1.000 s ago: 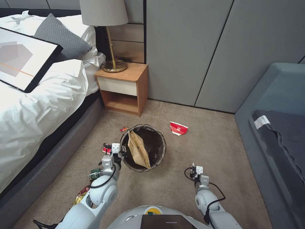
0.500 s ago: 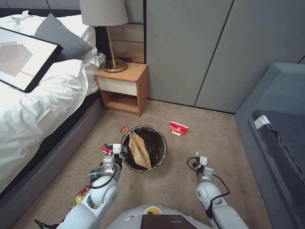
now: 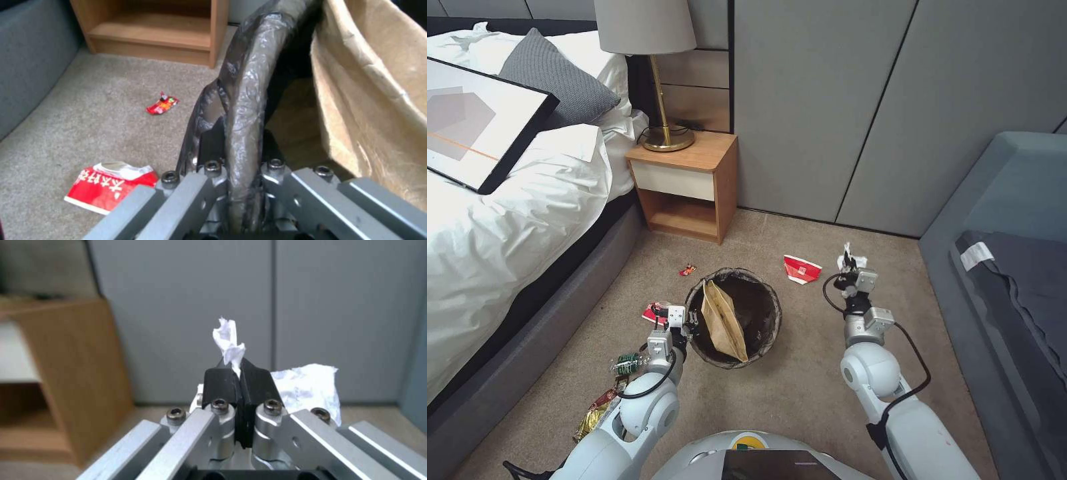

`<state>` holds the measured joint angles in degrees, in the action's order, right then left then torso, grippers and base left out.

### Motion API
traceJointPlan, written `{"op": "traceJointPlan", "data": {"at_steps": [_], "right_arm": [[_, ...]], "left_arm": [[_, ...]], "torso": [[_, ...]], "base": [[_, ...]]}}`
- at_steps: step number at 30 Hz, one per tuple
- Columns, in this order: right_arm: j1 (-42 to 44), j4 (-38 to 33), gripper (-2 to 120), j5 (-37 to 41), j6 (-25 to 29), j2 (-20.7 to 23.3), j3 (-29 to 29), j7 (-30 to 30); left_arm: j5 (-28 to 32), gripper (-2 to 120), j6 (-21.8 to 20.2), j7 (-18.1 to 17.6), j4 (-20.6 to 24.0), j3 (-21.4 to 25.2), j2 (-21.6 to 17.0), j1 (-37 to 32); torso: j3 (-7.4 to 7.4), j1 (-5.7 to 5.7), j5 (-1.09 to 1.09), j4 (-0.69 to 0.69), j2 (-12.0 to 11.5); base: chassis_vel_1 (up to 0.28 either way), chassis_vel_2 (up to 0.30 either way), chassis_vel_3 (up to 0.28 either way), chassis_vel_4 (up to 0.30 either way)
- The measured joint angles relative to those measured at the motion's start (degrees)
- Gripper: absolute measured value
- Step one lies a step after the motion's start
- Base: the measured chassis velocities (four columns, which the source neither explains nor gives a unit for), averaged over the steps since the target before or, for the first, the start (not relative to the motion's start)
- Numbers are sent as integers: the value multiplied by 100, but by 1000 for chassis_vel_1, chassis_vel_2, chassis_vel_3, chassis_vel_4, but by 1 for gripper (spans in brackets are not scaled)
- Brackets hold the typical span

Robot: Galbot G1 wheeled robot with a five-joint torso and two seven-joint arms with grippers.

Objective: Pick up the trash bin, then pick up the garbage from the floor and place it into the trash bin.

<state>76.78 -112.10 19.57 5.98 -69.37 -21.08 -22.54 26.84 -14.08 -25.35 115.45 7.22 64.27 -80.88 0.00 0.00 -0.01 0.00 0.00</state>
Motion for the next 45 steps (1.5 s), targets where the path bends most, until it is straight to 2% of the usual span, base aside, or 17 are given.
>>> {"op": "traceJointPlan", "data": {"at_steps": [6,10,17,28,36,45], "right_arm": [[141,-701,0,99,126,254,18,350],[259,-1249,0,253,252,623,51,849],[361,-1539,0,532,406,1143,271,1527],[332,-1505,0,878,632,1832,787,2246],[204,-1287,0,845,671,2034,1324,2299],[107,-950,0,758,707,2069,1763,2330]], "left_arm": [[-11,0,-4,3,-12,-39,-5,1],[-21,0,-13,10,-23,-68,-4,16],[-62,0,-27,14,-34,-125,16,34],[-108,0,-35,19,-39,-173,38,40],[-112,0,-45,19,-39,-183,32,66],[-107,0,-46,19,-40,-183,38,96]], "torso": [[0,0,0,0,0],[0,0,0,0,0],[0,0,1,0,0],[0,0,1,1,0],[0,0,1,1,0],[0,0,0,0,0]], "base": [[0,0,0,0],[0,0,0,0],[0,0,0,0],[0,0,0,0],[0,0,0,0],[0,0,0,0]]}}
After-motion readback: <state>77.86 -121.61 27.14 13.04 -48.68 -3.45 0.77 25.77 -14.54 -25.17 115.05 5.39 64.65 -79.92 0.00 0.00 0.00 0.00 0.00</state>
